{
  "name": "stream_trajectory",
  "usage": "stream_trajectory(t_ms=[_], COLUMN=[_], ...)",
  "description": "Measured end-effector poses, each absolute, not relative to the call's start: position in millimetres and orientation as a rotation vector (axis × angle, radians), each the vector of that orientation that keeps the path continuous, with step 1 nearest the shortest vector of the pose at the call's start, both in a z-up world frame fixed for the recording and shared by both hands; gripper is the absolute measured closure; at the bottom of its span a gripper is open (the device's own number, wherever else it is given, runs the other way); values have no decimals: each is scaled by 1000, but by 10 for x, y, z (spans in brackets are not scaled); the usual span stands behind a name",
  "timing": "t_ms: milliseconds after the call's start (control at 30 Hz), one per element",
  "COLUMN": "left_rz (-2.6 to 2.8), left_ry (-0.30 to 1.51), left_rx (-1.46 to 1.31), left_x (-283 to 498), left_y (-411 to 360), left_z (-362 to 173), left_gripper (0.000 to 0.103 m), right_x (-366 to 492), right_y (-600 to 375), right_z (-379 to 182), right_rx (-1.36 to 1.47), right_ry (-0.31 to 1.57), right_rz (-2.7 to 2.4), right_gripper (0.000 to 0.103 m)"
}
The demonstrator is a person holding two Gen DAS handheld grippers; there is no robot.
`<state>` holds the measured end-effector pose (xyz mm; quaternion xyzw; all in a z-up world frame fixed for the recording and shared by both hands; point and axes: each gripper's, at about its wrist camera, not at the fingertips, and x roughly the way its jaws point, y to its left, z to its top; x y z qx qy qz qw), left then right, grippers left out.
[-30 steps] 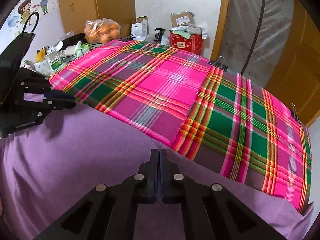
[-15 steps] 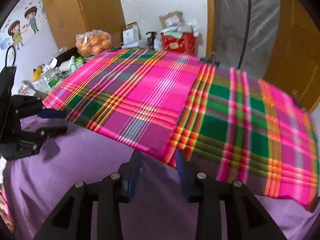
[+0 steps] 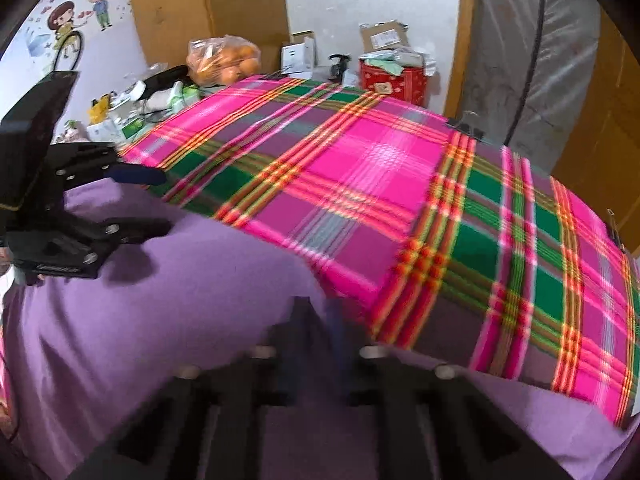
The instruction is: Fold clothes
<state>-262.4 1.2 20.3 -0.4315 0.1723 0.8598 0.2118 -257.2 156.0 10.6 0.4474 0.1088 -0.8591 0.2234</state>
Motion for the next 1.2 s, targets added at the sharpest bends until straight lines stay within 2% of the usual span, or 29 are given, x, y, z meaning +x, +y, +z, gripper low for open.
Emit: stream_trajectory(t_ms=[33,67,100,133,167,233,300,733,933,1067,1200], left_rz=[2389,2389,2368,2354,2358,2379,2381,2468,2495,2521,2514], left_ry=[466,453,446,462,508,642,715,677,556,394,222], left_rx=[-1202,-1206,-1205,-1201,-1188,-1142,-1120,-1192,-1298,-1342,-1389], left_x=[-2632,-2639,-2638,-2617,-2591,-2542,-2543,-2822,-2664,-2371,-1958], left_y=[10,8,20,47,90,203,279,250,-35,-271,-458], left_z=[202,201,205,213,216,212,198,175,263,380,448], left_gripper=[44,51,61,66,70,71,87,88,87,87,87], right_x=[-2558,-2545,-2532,-2518,-2515,-2557,-2609,-2874,-2712,-2238,-1660], right_y=[1547,1533,1520,1506,1501,1486,1466,1326,1541,1732,1667], right_z=[115,125,134,143,170,179,169,80,283,512,514], right_rx=[1232,1229,1226,1223,1210,1201,1200,1206,1268,1221,1230], right_ry=[309,319,328,337,335,341,355,458,268,88,43], right_rz=[-2378,-2384,-2389,-2395,-2411,-2437,-2459,-2573,-2561,-2498,-2308], right_gripper=[95,96,96,96,96,96,97,94,92,91,91])
